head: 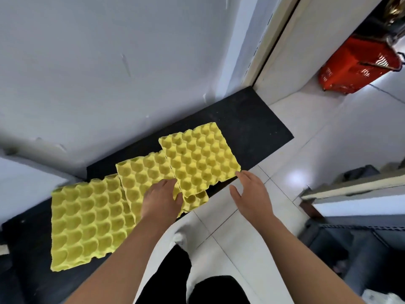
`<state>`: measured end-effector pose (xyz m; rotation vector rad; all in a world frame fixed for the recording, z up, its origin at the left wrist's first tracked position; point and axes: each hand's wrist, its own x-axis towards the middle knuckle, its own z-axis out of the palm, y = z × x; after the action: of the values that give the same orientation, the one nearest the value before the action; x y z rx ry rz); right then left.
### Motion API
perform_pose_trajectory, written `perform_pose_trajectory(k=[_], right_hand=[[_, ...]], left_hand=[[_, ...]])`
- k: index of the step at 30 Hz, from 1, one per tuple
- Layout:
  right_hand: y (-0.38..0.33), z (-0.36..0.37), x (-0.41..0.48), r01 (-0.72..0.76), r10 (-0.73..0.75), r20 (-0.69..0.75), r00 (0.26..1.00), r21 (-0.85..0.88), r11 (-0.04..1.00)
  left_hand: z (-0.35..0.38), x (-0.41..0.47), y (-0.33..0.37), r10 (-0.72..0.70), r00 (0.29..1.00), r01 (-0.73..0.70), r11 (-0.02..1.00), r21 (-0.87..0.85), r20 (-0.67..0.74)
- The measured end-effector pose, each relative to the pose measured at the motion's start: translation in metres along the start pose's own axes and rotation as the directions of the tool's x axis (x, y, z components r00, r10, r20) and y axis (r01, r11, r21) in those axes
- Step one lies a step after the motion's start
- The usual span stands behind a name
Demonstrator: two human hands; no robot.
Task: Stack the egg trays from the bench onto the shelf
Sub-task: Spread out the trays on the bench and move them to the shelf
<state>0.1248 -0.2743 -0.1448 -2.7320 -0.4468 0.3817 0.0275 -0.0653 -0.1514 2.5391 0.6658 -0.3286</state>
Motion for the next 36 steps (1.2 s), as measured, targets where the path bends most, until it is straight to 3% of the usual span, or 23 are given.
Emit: perform_pose_trajectory(k=[9,19,27,36], right_hand=[[0.069,0.068,0.124,-0.055,0.048,0.176,0.983,0.036,0.998],[0.129,0.152,0.207,-0.044,0.047,0.42,0.907,-0.018,0.999],[0.139,0.171,0.222,-0.111,0.054,0.454,0.89,0.1,0.989],[0.114,0.102,0.207,-0.053,-0.003,0.362,0.932,0.147,0.988]], left_hand=[[0.086,0.095,0.007,-0.214,0.963,0.225,0.973,-0.051,0.161],[0.174,0.141,0.004,-0.477,0.861,0.496,0.864,-0.082,0.178],[0.188,0.148,0.004,-0.535,0.841,0.54,0.817,-0.204,0.084],[0.137,0.127,0.034,-0.515,0.857,0.466,0.783,-0.413,-0.009]])
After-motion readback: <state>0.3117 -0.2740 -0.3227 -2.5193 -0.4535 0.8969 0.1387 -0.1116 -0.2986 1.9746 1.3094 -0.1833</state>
